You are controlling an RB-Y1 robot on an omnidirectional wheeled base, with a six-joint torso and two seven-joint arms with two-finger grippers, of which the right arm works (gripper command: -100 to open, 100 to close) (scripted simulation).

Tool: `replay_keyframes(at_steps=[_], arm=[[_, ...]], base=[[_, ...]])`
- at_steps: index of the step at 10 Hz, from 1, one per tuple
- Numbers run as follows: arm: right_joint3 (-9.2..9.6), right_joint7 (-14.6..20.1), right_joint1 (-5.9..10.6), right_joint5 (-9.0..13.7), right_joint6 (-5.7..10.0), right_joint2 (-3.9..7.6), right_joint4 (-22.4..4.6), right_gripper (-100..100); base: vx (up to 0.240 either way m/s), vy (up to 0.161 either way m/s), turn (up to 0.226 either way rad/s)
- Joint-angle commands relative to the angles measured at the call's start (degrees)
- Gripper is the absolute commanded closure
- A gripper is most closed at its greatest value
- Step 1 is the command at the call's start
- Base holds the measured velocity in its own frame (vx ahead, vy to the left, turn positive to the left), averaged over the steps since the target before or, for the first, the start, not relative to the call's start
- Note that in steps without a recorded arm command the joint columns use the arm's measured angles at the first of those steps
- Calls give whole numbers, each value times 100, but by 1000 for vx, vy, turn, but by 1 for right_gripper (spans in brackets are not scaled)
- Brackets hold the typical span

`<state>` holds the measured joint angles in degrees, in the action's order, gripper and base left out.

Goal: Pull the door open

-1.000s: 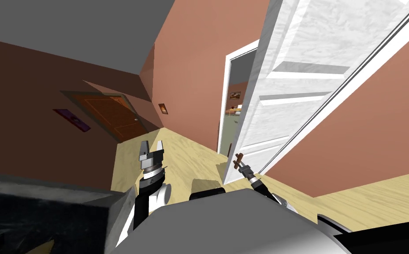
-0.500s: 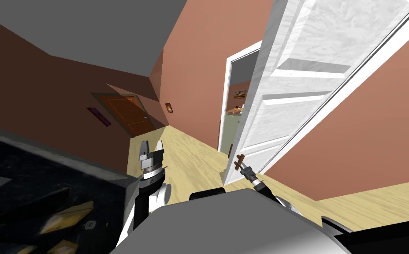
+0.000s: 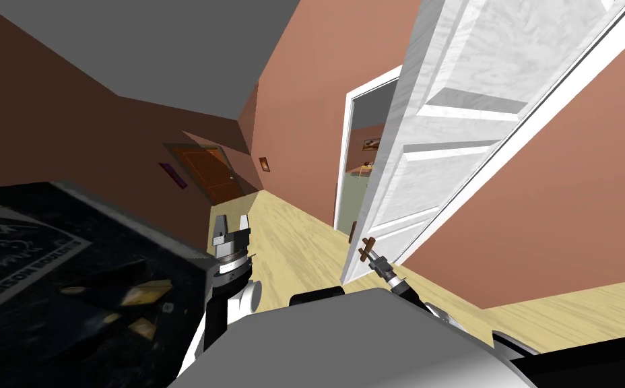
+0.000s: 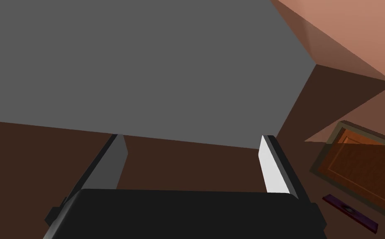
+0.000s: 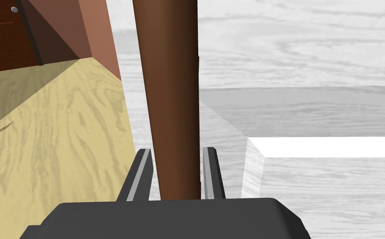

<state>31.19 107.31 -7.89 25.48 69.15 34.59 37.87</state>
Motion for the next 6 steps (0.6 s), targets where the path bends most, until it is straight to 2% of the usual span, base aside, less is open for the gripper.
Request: replay_keyframes(at_steps=[1,6], arm=[[22,30,10,-13,58,5,-62,100],[87,120,38,-51,228,18,-244,100]], base=[[-117,-56,151],[-203,-77,157]])
